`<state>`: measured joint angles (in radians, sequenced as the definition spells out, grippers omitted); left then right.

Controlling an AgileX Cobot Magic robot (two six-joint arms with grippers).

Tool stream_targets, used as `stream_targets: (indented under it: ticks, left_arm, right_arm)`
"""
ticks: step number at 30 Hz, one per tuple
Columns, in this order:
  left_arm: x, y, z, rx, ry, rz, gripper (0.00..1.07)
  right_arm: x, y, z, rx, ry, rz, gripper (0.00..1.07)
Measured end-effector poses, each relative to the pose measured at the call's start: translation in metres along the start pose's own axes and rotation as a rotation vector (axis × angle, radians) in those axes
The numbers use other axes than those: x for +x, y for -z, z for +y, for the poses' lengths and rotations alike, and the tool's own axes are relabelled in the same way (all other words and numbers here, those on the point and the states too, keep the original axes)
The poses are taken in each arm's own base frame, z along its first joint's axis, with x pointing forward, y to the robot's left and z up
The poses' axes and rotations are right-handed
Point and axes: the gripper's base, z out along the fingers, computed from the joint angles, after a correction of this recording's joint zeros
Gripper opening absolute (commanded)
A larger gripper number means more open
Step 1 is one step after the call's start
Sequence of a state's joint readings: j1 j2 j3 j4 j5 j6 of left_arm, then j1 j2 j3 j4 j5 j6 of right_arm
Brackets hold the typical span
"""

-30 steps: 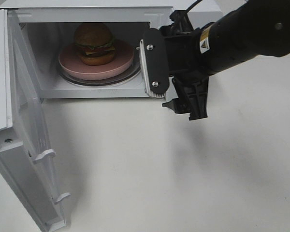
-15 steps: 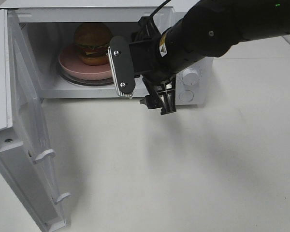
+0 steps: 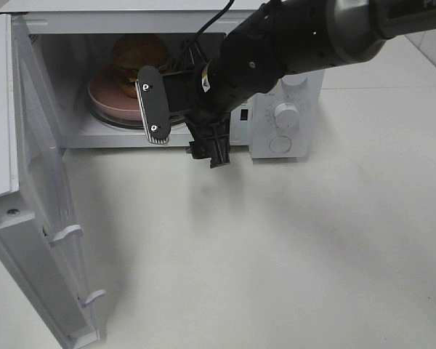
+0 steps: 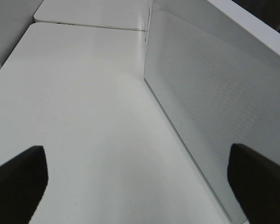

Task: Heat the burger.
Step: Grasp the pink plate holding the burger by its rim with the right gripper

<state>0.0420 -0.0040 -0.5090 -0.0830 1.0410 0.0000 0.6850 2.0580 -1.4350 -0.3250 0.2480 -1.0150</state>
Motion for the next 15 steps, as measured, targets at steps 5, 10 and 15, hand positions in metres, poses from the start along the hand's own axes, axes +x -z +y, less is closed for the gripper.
stream_targets:
  ticks: [5, 10, 15]
  left_arm:
    - [0.000, 0.000, 0.000, 0.000, 0.000, 0.000, 1.00]
    - [0.000, 0.000, 0.000, 0.000, 0.000, 0.000, 1.00]
    - [0.000, 0.000, 0.000, 0.000, 0.000, 0.000, 1.00]
  right_arm:
    - [-0.003, -0.014, -0.006, 0.003, -0.002, 0.003, 0.82]
    - [-0.006, -0.030, -0.014, 0.001, -0.006, 0.013, 0.80]
    - [-0.009, -0.043, -0.024, 0.020, -0.023, 0.014, 0.79]
